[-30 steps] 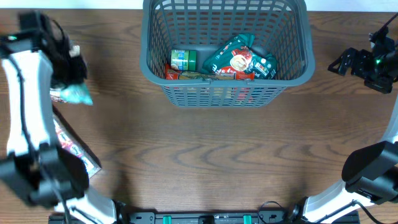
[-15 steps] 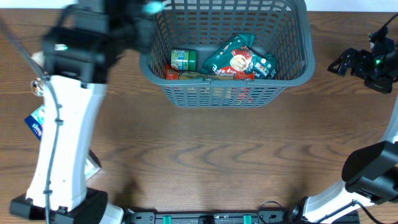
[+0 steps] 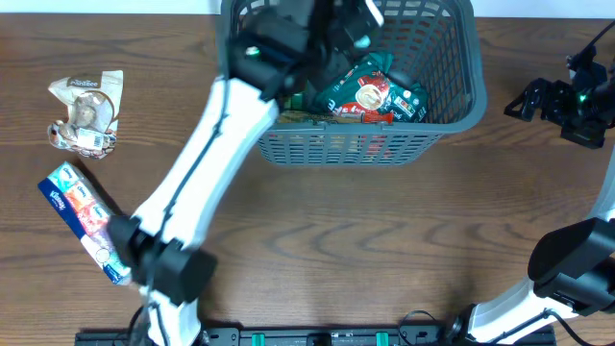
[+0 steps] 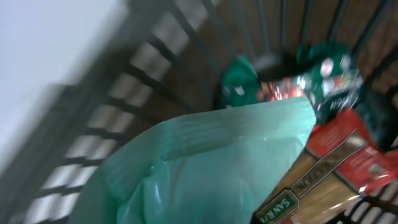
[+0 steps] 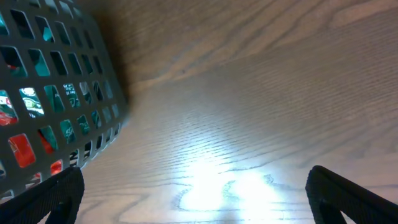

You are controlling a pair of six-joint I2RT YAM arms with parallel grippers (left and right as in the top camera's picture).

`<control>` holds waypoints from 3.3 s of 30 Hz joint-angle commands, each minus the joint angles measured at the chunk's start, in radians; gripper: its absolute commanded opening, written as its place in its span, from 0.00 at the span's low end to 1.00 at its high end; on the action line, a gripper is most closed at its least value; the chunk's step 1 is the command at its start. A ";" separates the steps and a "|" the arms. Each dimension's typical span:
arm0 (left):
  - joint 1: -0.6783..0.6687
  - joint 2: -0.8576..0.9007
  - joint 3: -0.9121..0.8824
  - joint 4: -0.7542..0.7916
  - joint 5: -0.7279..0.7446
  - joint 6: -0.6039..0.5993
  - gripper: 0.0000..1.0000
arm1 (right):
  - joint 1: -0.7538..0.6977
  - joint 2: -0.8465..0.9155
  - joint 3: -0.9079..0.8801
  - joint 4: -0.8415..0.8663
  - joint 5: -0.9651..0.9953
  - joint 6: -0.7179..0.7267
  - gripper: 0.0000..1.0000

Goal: Pack container
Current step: 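Carry the wipes pack over the basket and release it inside, then move the left gripper to the brown PanTree pouch and grasp it, then lift the PanTree pouch and lower it into the basket, then release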

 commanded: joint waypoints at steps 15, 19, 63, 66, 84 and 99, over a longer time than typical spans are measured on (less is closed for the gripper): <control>0.006 0.179 0.011 -0.068 -0.012 0.033 0.63 | 0.005 0.008 -0.008 -0.017 -0.002 -0.024 0.99; 0.006 0.124 0.019 -0.114 -0.026 0.034 0.66 | 0.005 0.008 -0.008 -0.017 -0.002 -0.024 0.99; 0.989 0.154 0.024 -0.152 -0.130 -0.365 0.99 | 0.005 0.008 -0.008 -0.032 -0.002 -0.023 0.99; 1.006 0.237 0.024 -0.129 -0.077 -0.355 0.99 | 0.005 0.008 -0.008 -0.035 -0.002 -0.023 0.99; 1.008 0.513 0.023 -0.036 0.013 -0.292 0.99 | 0.005 0.008 -0.008 -0.030 -0.002 -0.015 0.99; 1.005 0.544 0.023 -0.065 0.025 -0.293 0.42 | 0.005 0.008 -0.008 -0.031 -0.001 -0.016 0.99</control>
